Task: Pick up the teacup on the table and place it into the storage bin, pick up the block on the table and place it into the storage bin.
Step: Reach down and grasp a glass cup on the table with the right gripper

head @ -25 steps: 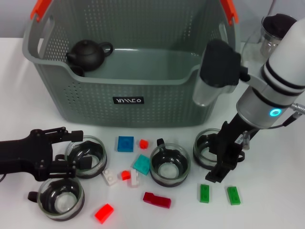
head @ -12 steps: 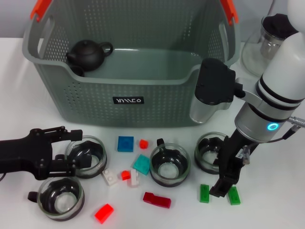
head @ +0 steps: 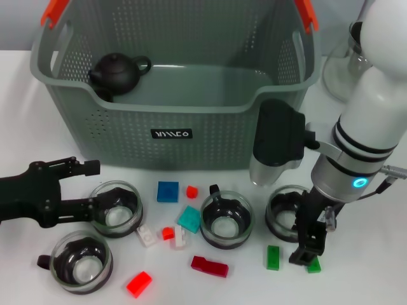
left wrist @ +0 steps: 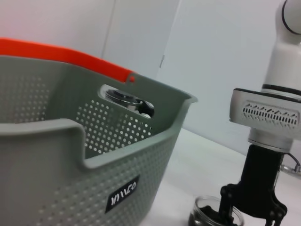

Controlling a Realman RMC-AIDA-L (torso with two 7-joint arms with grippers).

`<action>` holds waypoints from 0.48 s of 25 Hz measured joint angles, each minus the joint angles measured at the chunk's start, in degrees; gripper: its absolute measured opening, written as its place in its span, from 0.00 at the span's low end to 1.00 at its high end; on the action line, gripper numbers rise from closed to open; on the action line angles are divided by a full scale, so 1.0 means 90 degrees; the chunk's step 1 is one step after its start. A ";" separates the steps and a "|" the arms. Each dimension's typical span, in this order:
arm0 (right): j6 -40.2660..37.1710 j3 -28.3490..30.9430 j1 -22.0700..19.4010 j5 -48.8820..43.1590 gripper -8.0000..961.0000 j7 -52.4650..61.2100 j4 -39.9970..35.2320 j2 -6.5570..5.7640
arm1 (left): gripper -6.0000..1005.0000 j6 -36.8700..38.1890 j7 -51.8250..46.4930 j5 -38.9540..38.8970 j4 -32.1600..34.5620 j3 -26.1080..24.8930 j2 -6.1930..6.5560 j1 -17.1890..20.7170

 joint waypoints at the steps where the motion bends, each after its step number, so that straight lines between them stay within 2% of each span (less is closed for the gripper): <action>1: 0.0003 0.0009 -0.0003 0.0006 0.72 0.0025 -0.0002 -0.0004 | 0.82 0.0000 0.0004 -0.0001 0.0000 -0.0016 0.0005 0.0000; 5: 0.0015 0.0121 -0.0021 0.0019 0.56 0.0141 -0.0117 -0.0043 | 0.82 -0.0016 0.0042 0.0017 0.0000 -0.0033 -0.0006 -0.0023; 12: -0.0034 0.0146 -0.0042 -0.0016 0.35 0.0159 -0.0306 -0.0053 | 0.82 -0.0023 0.0046 0.0017 0.0000 -0.0032 -0.0018 -0.0035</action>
